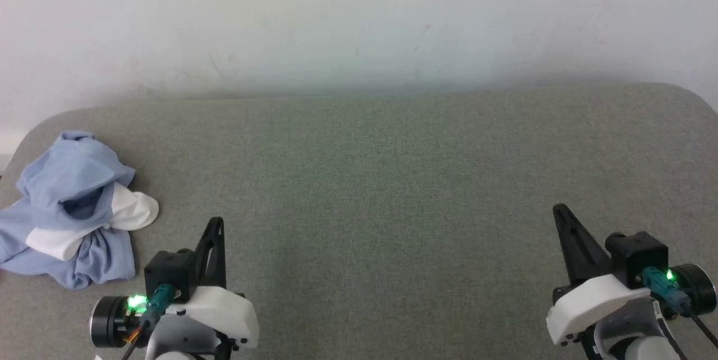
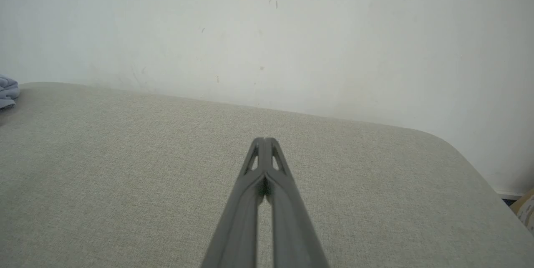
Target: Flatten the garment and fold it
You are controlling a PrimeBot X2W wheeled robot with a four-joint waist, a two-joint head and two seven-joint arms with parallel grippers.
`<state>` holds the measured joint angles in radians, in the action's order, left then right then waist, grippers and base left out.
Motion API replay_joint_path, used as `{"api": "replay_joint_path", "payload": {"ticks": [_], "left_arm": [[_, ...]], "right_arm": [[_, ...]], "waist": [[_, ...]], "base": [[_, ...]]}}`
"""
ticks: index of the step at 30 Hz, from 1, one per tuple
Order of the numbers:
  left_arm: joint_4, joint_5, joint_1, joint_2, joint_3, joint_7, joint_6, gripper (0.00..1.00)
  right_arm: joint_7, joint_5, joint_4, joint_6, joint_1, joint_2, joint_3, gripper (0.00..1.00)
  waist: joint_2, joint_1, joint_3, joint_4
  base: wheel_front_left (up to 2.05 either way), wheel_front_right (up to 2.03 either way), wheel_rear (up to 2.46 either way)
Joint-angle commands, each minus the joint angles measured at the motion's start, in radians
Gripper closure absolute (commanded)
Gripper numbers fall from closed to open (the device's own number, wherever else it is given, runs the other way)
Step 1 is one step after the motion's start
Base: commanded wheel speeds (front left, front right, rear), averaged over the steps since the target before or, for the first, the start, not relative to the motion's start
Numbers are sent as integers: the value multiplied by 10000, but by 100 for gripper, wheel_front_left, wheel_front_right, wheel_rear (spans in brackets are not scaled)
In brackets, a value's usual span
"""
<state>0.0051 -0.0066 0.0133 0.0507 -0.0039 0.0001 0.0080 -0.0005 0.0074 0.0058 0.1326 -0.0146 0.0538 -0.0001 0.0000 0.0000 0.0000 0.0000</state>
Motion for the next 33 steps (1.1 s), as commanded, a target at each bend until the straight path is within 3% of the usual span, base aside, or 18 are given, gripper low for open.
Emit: {"api": "replay_joint_path", "payload": {"ticks": [1,6,7,33], "left_arm": [[-51,66,-133,-5,39,-1,-80,100],[-51,66,-133,-5,39,-1,-80,100],[0,0,0,0,0,0,0,0],[194,-383,3,-1,-168,-468,131,0]], "right_arm": [[5,-74,-58,-19,146,-36,1,100],[5,-74,-58,-19,146,-36,1,100],[0,0,0,0,0,0,-2,0],[-467,176,119,-3,42,1,-85,0]], "waist": [[0,0,0,0],[0,0,0,0],[0,0,0,0],[0,0,1,74]], "base": [[0,0,0],[0,0,0],[0,0,0],[0,0,0]]}}
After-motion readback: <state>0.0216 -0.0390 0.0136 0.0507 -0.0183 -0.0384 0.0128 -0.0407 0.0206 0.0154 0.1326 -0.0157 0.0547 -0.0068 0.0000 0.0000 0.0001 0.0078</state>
